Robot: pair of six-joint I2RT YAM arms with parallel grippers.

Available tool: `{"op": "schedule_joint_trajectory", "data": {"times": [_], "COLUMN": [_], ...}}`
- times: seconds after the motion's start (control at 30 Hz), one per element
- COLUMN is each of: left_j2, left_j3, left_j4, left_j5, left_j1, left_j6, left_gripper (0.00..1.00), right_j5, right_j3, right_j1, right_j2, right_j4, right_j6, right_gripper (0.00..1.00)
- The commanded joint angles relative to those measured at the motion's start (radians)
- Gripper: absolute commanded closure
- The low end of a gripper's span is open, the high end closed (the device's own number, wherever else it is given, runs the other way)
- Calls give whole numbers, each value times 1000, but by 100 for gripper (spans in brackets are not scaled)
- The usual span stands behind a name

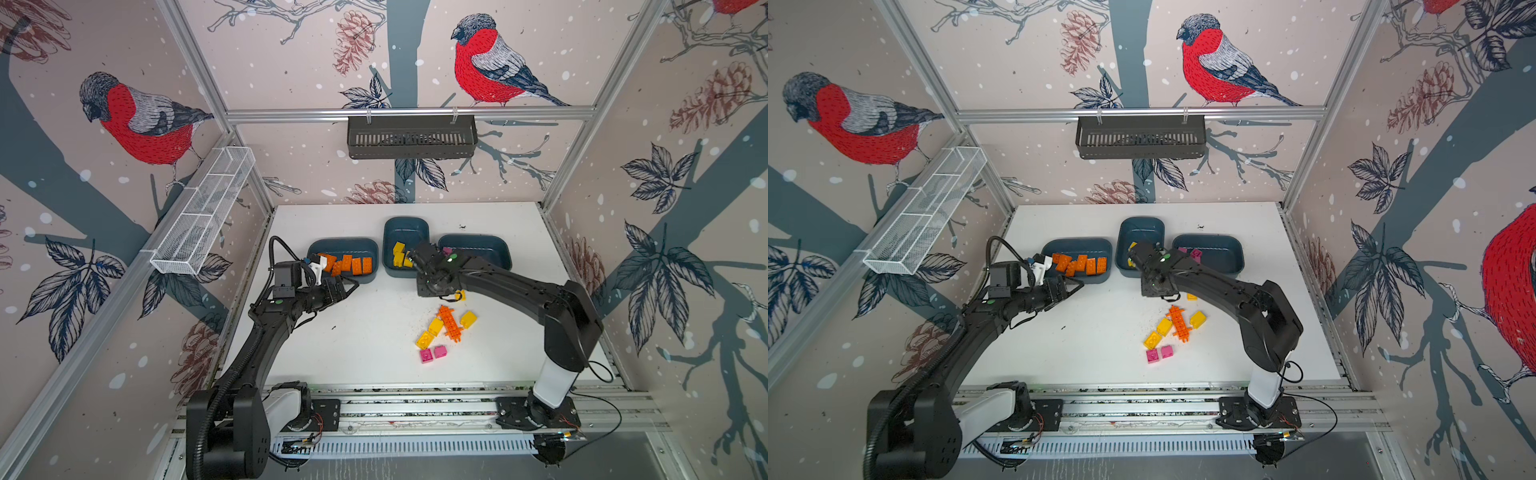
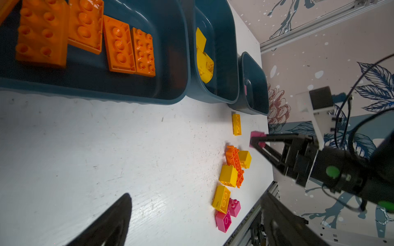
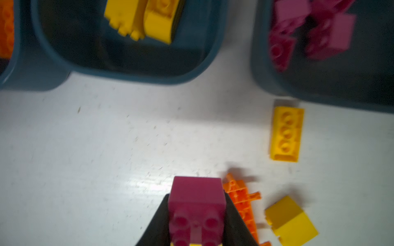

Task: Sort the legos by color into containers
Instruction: 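Carry the magenta brick to the magenta bin and release it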

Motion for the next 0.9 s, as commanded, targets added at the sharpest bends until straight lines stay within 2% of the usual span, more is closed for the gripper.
{"op": "schedule_joint_trajectory", "data": {"times": [0.0, 0.13, 0.33, 0.6, 0.67, 0.8, 0.87], "left_j2": [6, 25, 57, 92, 95, 95, 95], "left_j3": [15, 32, 46, 75, 78, 81, 83], "left_j4": [86, 129, 229, 239, 236, 228, 220], "left_j5": [48, 51, 62, 56, 55, 52, 51], "left_j1": [-6, -41, -92, -103, -103, -103, -103], "left_j6": [-44, -80, -158, -168, -164, -160, -156], "left_gripper": [6, 6, 6, 6, 6, 6, 6], "right_j5": [52, 40, 8, -52, -73, -126, -145], "right_j3": [35, 70, 62, 67, 68, 90, 81], "right_j1": [-98, -236, -372, -462, -475, -483, -482], "right_j2": [-4, 26, 85, 194, 214, 228, 199], "right_j4": [-3, 41, 109, 187, 208, 205, 196], "right_j6": [-129, -199, -265, -304, -309, -322, -317], "right_gripper": [69, 69, 69, 65, 61, 42, 39]}}
